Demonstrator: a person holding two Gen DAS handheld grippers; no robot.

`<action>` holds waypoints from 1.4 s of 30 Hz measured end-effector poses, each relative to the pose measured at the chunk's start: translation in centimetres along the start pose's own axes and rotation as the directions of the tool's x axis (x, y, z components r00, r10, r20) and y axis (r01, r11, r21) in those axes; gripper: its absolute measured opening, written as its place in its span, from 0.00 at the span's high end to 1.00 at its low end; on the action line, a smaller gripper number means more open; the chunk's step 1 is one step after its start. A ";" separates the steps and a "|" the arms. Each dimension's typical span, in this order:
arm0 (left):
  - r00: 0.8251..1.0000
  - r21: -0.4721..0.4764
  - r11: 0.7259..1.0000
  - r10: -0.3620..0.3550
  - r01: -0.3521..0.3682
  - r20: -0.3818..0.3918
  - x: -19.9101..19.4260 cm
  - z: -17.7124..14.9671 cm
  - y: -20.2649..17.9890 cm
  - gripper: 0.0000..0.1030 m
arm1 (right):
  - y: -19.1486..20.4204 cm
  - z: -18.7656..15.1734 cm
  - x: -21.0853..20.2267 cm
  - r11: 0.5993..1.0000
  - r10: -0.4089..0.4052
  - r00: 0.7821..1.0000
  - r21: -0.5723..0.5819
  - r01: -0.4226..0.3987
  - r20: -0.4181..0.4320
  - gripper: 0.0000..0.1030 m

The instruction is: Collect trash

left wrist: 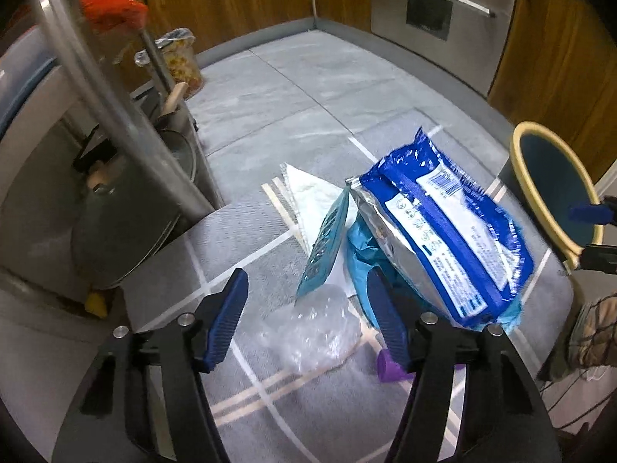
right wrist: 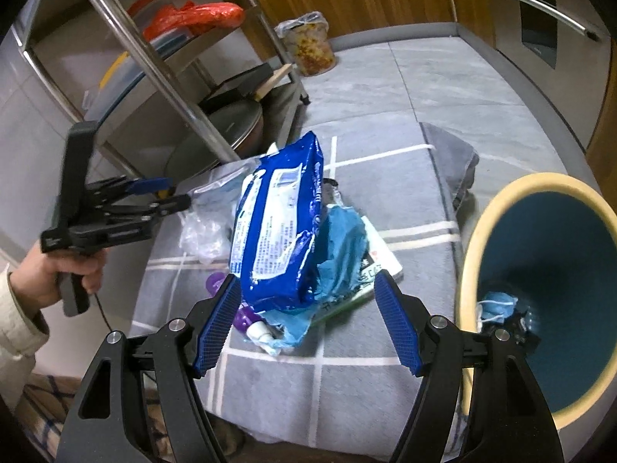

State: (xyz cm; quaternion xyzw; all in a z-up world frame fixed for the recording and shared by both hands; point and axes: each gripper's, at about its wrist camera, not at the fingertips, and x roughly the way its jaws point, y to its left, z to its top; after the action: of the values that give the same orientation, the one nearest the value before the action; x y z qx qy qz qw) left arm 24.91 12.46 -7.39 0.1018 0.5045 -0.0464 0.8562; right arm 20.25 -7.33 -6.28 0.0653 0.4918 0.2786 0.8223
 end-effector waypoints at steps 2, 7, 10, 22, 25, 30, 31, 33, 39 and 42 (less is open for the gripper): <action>1.000 0.021 1.000 0.020 -0.019 -0.018 1.2 0.4 -0.5 0.40 | 0.1 0.0 0.3 1.000 0.003 1.000 -0.003 -0.003 -0.005 0.30; 0.996 0.063 0.996 0.071 -0.068 -0.049 3.3 1.4 -1.5 0.66 | 0.2 -0.2 0.8 1.000 0.010 1.000 -0.006 -0.010 -0.016 0.30; 0.993 0.072 0.993 0.099 -0.094 -0.061 3.5 1.9 -2.0 0.91 | 0.3 -0.1 1.2 1.000 0.014 1.000 -0.007 -0.014 -0.021 0.30; 0.999 -0.017 1.000 0.007 -0.006 0.050 -1.8 2.4 -0.5 0.92 | 1.4 1.4 3.6 0.998 0.048 0.999 -0.027 -0.048 -0.027 0.30; 0.996 -0.058 0.998 -0.012 0.017 0.089 -3.3 2.3 0.6 0.92 | 1.9 2.2 4.9 0.998 0.048 0.998 -0.035 -0.049 -0.040 0.31; 0.992 -0.117 0.993 -0.021 0.036 0.126 -5.0 1.7 2.4 0.92 | 1.7 3.3 7.2 0.999 0.024 0.997 -0.035 -0.027 -0.069 0.31; 0.991 -0.124 0.992 -0.019 0.035 0.129 -5.2 1.5 2.7 0.92 | 1.5 3.4 7.4 0.999 0.022 0.997 -0.031 -0.025 -0.073 0.31; 0.992 -0.127 0.991 -0.018 0.034 0.128 -5.3 1.1 3.1 0.92 | 1.2 3.6 8.2 1.000 0.027 0.996 -0.011 -0.028 -0.085 0.31; 0.994 -0.139 0.990 -0.009 0.024 0.111 -5.0 0.2 4.3 0.92 | 1.3 3.2 9.8 0.999 0.038 0.993 -0.004 -0.039 -0.108 0.51; 0.994 -0.145 0.989 -0.003 0.018 0.107 -5.0 0.2 4.5 0.92 | 1.6 3.0 9.9 0.999 0.037 0.993 -0.017 -0.040 -0.116 0.84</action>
State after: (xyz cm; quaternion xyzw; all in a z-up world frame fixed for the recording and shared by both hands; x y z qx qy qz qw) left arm 23.50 16.67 -2.37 0.0336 0.4605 -0.0192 0.8868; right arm 25.73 -0.31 -11.79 0.0504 0.5346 0.3026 0.7875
